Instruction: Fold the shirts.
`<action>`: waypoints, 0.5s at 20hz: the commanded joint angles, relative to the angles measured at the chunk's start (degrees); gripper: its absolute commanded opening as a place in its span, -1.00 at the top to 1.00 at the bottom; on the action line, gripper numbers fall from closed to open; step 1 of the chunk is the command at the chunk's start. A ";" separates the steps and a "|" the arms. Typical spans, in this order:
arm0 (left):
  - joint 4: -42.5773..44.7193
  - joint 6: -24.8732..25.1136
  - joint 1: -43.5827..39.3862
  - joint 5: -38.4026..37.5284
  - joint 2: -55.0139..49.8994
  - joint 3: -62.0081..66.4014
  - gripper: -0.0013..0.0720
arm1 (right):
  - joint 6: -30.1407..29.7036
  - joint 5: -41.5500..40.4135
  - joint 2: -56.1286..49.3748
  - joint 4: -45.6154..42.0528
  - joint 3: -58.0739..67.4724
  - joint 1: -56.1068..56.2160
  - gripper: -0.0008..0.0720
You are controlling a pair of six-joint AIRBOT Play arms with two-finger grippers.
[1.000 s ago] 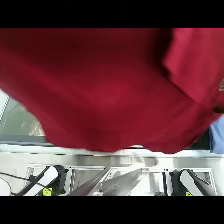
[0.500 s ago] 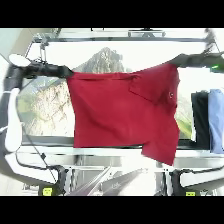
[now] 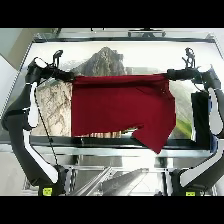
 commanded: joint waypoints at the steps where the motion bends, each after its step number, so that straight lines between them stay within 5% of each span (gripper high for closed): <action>1: 1.22 -2.38 0.20 -4.37 -1.62 0.83 0.92 | 0.74 5.03 -0.68 -8.11 0.00 -1.03 0.94; 10: 3.91 -7.26 -1.40 -5.25 -1.68 -5.16 0.93 | 4.15 6.80 -2.56 -18.88 -0.07 1.38 0.94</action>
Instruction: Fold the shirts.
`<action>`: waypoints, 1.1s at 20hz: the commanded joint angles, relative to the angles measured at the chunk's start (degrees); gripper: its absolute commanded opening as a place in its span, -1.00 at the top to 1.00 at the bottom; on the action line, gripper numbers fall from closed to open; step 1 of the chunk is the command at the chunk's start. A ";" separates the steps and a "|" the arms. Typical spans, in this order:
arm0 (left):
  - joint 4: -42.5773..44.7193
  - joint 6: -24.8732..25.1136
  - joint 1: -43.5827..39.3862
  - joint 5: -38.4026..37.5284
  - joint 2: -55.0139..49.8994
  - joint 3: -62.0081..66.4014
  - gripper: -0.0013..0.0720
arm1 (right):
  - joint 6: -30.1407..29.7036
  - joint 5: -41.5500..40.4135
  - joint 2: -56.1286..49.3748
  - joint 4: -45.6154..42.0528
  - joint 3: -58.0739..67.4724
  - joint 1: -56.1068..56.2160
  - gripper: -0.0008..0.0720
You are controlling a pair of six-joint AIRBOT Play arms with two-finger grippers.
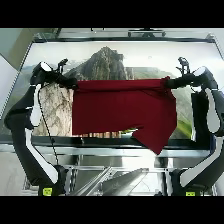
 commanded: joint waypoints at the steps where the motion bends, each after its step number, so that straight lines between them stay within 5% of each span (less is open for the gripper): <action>1: 3.63 -3.15 -0.66 -1.09 -0.07 -1.86 0.93 | 1.77 0.55 -0.22 -4.92 -0.02 0.92 0.94; 3: 3.87 -3.34 -0.83 -1.51 0.24 -1.31 0.92 | 1.75 0.55 -0.22 -4.83 0.00 1.57 0.93; 4: 3.58 -3.32 -0.83 -2.43 0.17 0.13 0.87 | 1.81 0.52 -0.17 -4.57 0.00 2.08 0.49; 5: 3.52 -3.34 -0.87 -3.58 0.20 1.97 0.28 | 3.02 0.98 0.07 -4.24 0.09 2.54 -0.17; 6: 3.41 -3.37 -0.83 -5.77 0.20 4.55 0.05 | 4.76 1.97 0.81 -4.28 0.24 2.75 -0.23; 9: 3.82 -5.70 0.63 -16.52 0.87 13.16 0.06 | 10.69 7.87 6.14 -6.84 0.70 1.16 -0.23; 12: 3.89 -7.61 4.02 -19.30 8.92 0.94 0.07 | 16.63 18.16 12.22 -5.38 -0.92 -4.94 -0.22; 18: 3.85 -4.55 11.43 -11.72 26.71 -42.25 0.06 | 14.19 23.26 29.40 -1.25 -22.40 -17.38 -0.22; 22: 1.29 -1.51 11.96 -0.61 34.01 -59.74 0.06 | 12.85 21.92 39.30 0.33 -31.93 -24.90 -0.22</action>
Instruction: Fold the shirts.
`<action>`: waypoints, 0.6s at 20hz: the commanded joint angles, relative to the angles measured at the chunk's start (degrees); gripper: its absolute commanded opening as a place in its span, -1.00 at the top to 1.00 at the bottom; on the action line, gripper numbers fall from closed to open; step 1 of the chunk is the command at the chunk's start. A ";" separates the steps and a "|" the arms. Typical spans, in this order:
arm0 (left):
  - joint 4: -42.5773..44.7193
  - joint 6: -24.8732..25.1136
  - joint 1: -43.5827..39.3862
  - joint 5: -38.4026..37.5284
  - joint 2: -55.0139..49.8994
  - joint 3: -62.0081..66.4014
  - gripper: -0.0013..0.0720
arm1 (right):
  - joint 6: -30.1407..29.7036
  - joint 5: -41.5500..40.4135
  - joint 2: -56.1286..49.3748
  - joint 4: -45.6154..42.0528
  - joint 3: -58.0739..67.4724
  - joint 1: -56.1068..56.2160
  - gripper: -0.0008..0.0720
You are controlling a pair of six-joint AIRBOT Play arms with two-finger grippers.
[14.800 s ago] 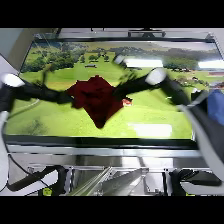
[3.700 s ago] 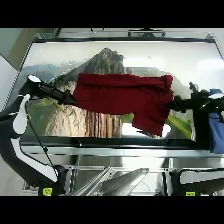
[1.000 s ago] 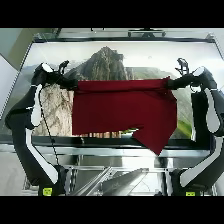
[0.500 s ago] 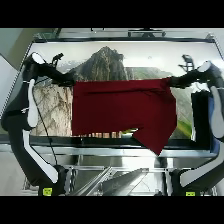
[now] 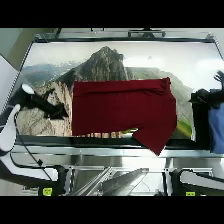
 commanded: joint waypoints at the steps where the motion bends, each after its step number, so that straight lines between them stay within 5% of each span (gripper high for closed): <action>1: -4.63 4.22 0.37 9.73 6.29 -15.02 0.06 | -1.07 0.13 8.61 1.57 -8.33 -6.78 -0.22; 7: -10.34 7.89 -5.44 15.87 6.99 -20.83 0.07 | -1.01 1.84 16.04 1.55 -18.86 -11.23 -0.22; 8: -10.54 7.89 -6.23 15.43 6.99 -19.91 0.18 | -0.22 1.86 16.74 1.62 -21.90 -11.21 -0.23; 9: -10.49 7.91 -6.88 14.40 6.99 -18.51 0.66 | 0.09 1.84 17.33 1.62 -25.05 -11.21 -0.23; 10: -10.47 8.04 -7.48 13.00 6.99 -16.59 0.92 | 0.33 1.79 17.73 1.62 -28.65 -11.21 -0.23; 12: -10.36 7.48 -8.02 11.08 6.99 -12.74 0.92 | 0.55 1.09 17.81 2.32 -35.65 -11.21 -0.23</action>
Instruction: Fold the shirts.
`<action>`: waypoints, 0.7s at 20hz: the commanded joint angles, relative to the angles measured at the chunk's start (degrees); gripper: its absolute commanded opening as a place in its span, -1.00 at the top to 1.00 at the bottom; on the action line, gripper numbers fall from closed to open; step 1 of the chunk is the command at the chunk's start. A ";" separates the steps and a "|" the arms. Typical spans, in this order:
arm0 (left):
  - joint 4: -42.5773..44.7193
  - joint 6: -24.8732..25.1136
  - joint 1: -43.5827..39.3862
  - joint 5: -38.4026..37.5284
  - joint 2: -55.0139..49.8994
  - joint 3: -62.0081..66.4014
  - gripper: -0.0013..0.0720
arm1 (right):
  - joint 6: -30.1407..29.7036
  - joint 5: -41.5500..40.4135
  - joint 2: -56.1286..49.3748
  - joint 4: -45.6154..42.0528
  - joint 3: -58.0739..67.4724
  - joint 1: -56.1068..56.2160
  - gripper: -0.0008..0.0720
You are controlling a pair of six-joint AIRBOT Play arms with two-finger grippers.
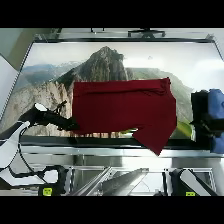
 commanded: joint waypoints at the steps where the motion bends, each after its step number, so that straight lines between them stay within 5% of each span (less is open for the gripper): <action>1: -1.22 -0.83 -1.27 -3.67 0.28 4.98 0.92 | 0.74 -1.99 1.16 2.40 -12.17 -0.31 -0.23; 7: -0.87 -1.18 0.07 -4.70 0.28 9.16 0.92 | -11.39 -18.18 -1.57 18.71 -25.07 2.82 -0.23; 11: -0.83 -1.16 1.55 -5.70 0.28 9.14 0.92 | -12.81 -23.78 -7.21 20.41 -25.18 9.55 -0.22; 14: -0.87 -0.39 2.64 -7.37 0.28 9.16 0.92 | -18.91 -21.27 -7.98 26.75 -25.03 10.45 0.38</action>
